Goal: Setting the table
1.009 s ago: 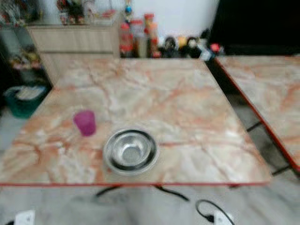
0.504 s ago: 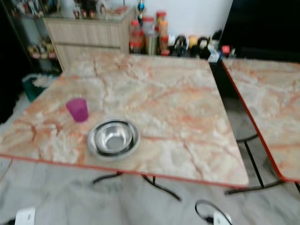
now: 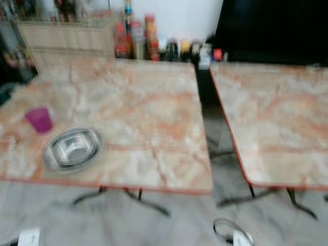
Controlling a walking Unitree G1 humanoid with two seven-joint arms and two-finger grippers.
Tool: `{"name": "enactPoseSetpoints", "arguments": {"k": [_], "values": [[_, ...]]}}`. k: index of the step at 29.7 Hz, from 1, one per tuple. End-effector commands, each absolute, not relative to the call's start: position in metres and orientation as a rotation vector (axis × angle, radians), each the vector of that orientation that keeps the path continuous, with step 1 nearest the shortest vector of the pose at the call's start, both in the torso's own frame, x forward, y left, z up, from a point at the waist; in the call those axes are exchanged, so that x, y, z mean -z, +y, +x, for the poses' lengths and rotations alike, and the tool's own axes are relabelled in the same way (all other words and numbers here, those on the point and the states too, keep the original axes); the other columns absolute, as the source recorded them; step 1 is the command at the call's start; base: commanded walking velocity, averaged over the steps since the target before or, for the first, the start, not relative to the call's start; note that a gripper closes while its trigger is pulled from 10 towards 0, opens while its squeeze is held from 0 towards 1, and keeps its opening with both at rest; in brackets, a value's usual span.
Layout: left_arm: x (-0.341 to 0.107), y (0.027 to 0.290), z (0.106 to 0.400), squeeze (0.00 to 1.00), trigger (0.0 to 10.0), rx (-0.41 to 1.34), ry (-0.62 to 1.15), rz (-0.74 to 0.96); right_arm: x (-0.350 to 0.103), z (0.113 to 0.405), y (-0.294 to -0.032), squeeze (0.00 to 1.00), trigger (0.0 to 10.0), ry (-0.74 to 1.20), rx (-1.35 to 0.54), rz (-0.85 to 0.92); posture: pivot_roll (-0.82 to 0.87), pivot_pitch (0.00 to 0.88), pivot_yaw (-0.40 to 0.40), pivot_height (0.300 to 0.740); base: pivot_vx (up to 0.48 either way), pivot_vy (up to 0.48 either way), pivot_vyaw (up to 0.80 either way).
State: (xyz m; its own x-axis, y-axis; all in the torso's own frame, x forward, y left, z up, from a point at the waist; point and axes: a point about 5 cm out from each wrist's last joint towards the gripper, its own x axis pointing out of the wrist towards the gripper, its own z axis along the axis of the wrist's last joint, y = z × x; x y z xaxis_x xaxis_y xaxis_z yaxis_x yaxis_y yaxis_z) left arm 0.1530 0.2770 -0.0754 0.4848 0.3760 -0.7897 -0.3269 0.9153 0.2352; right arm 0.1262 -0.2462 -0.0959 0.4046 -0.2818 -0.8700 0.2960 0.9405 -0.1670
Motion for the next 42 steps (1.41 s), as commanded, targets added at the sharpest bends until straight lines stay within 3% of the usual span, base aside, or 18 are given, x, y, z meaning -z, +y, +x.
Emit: {"name": "enactPoseSetpoints", "arguments": {"k": [1, 24, 42], "values": [[0.077, 0.278, 0.149, 0.00, 10.0, -0.420, 0.990, 0.070, 0.095, 0.128, -0.248, 0.00, 10.0, 1.086, 0.373, 0.020, 0.03, 0.000, -0.013, 0.732, 0.000, -0.368, 0.00], [0.078, 0.277, 0.146, 0.00, 10.0, -0.414, 1.003, 0.078, 0.095, 0.127, -0.248, 0.00, 10.0, 1.092, 0.354, 0.016, 0.03, 0.000, -0.011, 0.732, 0.042, -0.364, 0.00], [0.082, 0.279, 0.134, 0.00, 10.0, -0.433, 1.027, 0.054, 0.095, 0.126, -0.248, 0.00, 10.0, 1.093, 0.351, 0.012, 0.03, 0.000, -0.014, 0.732, 0.000, 0.000, 0.00]]}}
